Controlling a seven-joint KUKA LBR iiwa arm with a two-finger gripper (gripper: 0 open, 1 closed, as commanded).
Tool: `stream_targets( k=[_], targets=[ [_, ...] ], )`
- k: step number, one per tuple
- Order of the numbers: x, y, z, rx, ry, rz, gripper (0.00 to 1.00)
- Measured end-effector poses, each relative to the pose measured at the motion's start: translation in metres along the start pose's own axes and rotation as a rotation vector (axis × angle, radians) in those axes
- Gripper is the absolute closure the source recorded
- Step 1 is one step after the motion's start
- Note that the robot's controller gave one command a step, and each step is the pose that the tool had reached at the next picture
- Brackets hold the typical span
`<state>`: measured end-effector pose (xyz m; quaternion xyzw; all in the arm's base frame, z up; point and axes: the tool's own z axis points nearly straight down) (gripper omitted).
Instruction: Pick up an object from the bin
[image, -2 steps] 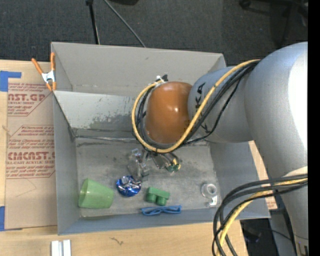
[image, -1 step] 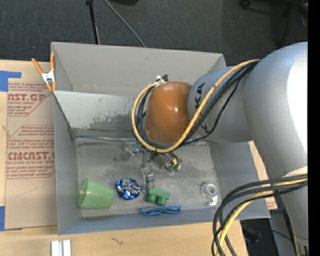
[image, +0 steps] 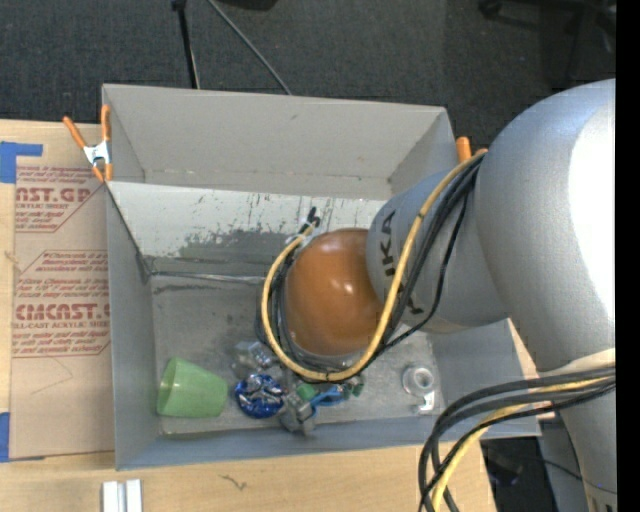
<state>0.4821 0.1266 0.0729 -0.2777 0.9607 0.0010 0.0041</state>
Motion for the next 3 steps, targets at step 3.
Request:
stream_targets(
  k=[3],
  targets=[
    [-0.016, -0.002, -0.197, 0.003, -0.002, 0.004, 1.0]
  ],
)
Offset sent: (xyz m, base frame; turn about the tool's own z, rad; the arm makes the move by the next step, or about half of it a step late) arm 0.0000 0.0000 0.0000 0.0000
